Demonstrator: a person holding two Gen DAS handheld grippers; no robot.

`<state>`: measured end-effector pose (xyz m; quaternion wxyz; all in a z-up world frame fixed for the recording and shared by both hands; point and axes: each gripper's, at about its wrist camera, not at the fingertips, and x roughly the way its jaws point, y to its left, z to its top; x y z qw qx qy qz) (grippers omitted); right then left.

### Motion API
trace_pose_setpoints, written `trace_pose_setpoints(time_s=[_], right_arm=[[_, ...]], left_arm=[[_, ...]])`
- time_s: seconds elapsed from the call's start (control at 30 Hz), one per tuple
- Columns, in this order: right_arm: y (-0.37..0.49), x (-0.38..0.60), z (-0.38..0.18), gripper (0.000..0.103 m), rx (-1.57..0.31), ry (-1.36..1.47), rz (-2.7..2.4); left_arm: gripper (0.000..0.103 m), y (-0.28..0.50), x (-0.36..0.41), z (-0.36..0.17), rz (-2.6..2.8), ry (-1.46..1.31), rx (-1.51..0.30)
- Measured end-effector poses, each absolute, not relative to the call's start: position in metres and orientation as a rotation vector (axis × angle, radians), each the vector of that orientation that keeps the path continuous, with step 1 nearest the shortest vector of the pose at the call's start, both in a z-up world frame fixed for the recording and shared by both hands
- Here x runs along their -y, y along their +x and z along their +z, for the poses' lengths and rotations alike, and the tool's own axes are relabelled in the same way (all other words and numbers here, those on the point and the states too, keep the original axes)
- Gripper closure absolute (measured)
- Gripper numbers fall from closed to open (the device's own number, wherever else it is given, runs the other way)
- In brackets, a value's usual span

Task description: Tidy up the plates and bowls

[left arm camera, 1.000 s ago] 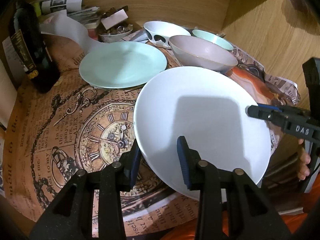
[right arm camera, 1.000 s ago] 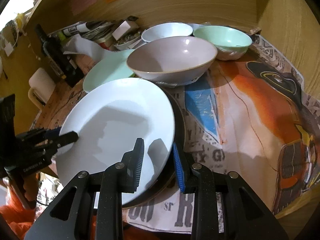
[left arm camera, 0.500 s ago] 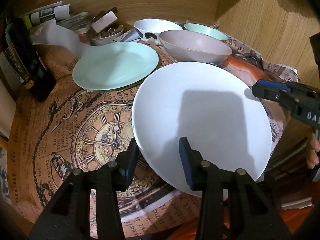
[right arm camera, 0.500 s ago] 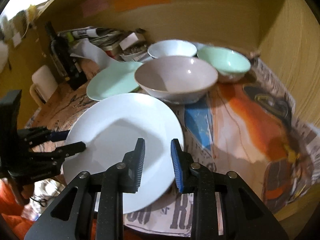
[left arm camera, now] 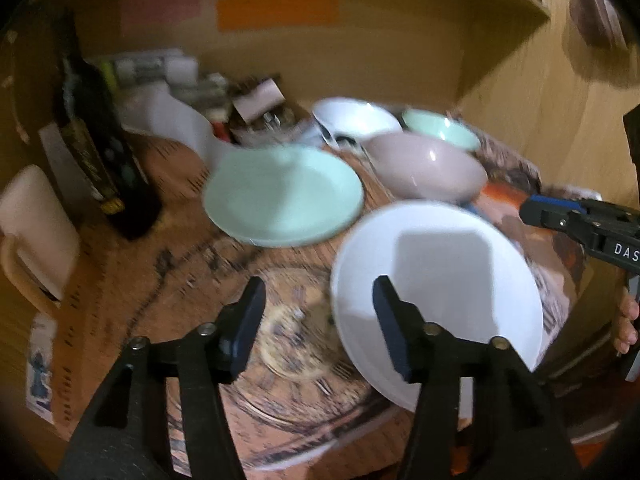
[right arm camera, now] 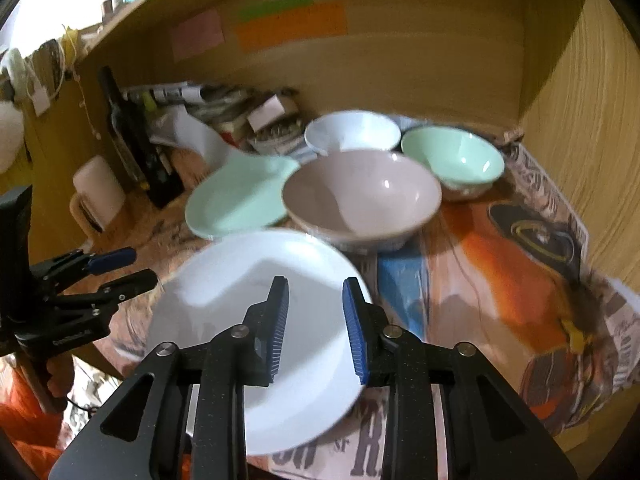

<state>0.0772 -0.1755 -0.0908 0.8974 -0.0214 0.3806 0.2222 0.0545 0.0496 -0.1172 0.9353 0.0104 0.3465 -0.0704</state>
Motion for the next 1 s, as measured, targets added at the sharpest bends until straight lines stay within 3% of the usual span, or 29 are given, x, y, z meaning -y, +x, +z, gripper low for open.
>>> trace_pose_setpoints(time_s=[0.13,0.27,0.37,1.0], right_arm=[[0.086,0.167,-0.075,0.069,-0.746,-0.040,0.478],[0.097,0.158,-0.064,0.052,-0.708,-0.038,0.500],[0.109,0.149,-0.060,0.051,-0.694,-0.049,0.514],[0.230,0.076,-0.105,0.051,-0.893,-0.186,0.606]], left_arm=[[0.033,0.055,-0.065,-0.098,-0.083,0.016,-0.626],[0.018,0.057,-0.080,-0.082,-0.031,-0.007,-0.570],[0.010,0.059,-0.089,-0.075,0.009,-0.015,-0.537],[0.006,0.129,-0.130,-0.111,0.114,-0.114,-0.721]])
